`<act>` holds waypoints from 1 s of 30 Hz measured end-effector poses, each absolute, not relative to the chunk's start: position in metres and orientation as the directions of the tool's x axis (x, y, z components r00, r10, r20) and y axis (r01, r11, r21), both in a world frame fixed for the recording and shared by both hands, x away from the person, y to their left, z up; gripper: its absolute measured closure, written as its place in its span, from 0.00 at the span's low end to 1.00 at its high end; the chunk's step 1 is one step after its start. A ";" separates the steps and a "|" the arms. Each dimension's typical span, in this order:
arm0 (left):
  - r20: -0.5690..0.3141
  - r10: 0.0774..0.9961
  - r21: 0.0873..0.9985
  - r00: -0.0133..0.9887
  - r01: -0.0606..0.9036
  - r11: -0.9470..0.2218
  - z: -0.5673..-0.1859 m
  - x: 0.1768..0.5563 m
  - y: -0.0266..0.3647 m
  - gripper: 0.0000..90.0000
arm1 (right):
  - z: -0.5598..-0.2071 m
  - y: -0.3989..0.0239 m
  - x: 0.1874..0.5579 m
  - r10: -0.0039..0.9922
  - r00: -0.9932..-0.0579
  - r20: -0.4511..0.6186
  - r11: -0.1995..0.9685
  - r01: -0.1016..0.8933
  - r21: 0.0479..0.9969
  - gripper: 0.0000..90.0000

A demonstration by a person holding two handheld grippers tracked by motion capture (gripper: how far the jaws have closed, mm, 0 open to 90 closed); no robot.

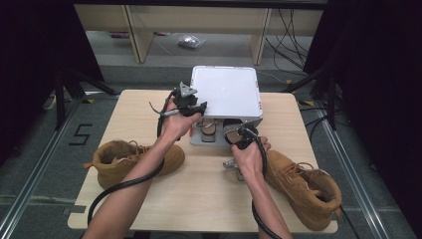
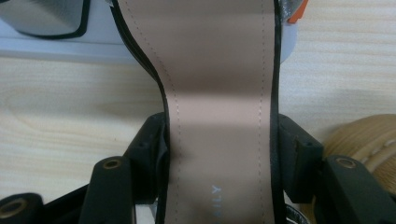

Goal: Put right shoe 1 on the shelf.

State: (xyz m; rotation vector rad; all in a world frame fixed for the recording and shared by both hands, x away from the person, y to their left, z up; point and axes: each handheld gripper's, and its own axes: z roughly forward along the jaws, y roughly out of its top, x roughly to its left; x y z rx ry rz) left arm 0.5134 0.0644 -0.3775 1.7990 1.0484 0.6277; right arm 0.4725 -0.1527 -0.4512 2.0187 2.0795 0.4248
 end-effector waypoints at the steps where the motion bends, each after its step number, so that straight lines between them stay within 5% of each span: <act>1: -0.022 0.863 0.899 0.505 0.387 -0.204 -0.378 0.513 0.064 0.64 | -0.454 -0.154 0.474 0.997 -0.058 0.056 0.033 0.928 0.370 0.49; 7: -0.022 0.863 0.900 0.504 0.385 -0.202 -0.378 0.513 0.064 0.64 | -0.461 -0.150 0.477 0.998 0.006 0.055 -0.025 0.932 0.361 0.48; 10: -0.021 0.863 0.900 0.505 0.385 -0.203 -0.378 0.513 0.064 0.64 | -0.466 -0.152 0.479 0.997 -0.036 0.070 0.008 0.928 0.371 0.48; 12: -0.021 0.863 0.900 0.505 0.385 -0.204 -0.378 0.513 0.065 0.64 | -0.463 -0.144 0.479 0.992 0.069 0.103 -0.099 0.940 0.325 0.48; 14: -0.019 0.863 0.901 0.505 0.383 -0.204 -0.378 0.513 0.064 0.65 | -0.466 -0.151 0.481 0.996 -0.014 0.093 -0.020 0.932 0.362 0.48; 18: -0.018 0.863 0.902 0.505 0.381 -0.204 -0.378 0.513 0.064 0.65 | -0.467 -0.151 0.481 0.996 -0.022 0.087 -0.011 0.930 0.367 0.48; 30: -0.019 0.862 0.901 0.507 0.382 -0.206 -0.378 0.514 0.064 0.65 | -0.465 -0.145 0.481 0.989 0.079 0.126 -0.118 0.934 0.337 0.48</act>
